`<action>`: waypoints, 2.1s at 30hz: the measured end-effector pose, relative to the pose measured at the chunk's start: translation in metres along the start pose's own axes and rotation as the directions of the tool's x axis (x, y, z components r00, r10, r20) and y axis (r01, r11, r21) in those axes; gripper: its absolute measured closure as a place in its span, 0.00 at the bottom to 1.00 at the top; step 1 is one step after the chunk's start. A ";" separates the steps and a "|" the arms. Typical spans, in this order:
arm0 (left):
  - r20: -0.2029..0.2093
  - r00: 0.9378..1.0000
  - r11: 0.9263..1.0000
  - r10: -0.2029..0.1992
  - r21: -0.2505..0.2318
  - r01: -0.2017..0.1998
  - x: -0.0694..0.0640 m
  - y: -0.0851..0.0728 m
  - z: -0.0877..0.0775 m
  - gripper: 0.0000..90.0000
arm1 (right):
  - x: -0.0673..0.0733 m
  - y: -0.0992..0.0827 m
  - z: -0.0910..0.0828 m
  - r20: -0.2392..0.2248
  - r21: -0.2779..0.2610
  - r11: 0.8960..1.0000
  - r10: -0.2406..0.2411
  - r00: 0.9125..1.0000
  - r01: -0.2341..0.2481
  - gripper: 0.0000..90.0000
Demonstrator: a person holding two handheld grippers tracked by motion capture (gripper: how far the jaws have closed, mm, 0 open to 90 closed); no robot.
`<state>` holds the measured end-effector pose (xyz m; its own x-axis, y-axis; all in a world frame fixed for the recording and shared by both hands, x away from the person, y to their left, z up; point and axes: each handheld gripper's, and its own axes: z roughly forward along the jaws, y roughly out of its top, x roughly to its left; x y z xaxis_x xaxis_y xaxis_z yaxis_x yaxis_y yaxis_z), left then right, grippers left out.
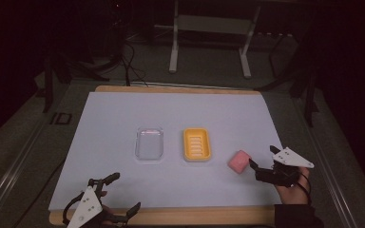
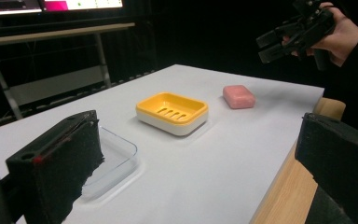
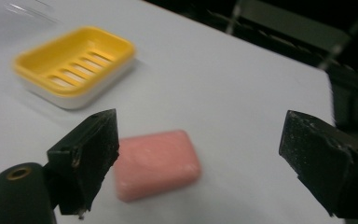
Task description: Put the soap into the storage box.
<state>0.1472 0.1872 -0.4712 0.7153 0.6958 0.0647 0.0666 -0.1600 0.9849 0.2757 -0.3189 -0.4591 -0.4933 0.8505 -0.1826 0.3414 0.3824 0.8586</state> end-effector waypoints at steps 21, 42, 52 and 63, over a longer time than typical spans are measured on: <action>-0.002 1.000 0.999 0.022 0.041 -0.021 -0.002 -0.001 0.004 0.01 | -0.023 0.006 0.020 0.129 0.459 0.856 0.200 0.971 -0.237 0.16; -0.006 0.999 0.998 0.035 0.057 -0.034 -0.003 -0.002 0.005 0.01 | -0.025 0.004 0.025 0.102 0.791 0.545 0.332 0.938 -0.279 0.18; -0.010 0.999 0.998 0.035 0.059 -0.034 -0.003 -0.002 0.005 0.01 | -0.018 0.001 0.029 0.095 0.854 0.448 0.362 0.927 -0.263 0.18; -0.008 1.000 0.998 0.031 0.063 -0.030 -0.003 -0.003 0.006 0.01 | -0.005 0.002 0.037 0.083 0.896 0.375 0.388 0.918 -0.239 0.20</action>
<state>0.1486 0.1814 -0.4752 0.7114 0.6962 0.0960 0.0890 -0.2247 0.9703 0.3086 -0.3093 -0.4745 -0.2544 0.9589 0.1259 0.9625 0.2637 -0.0639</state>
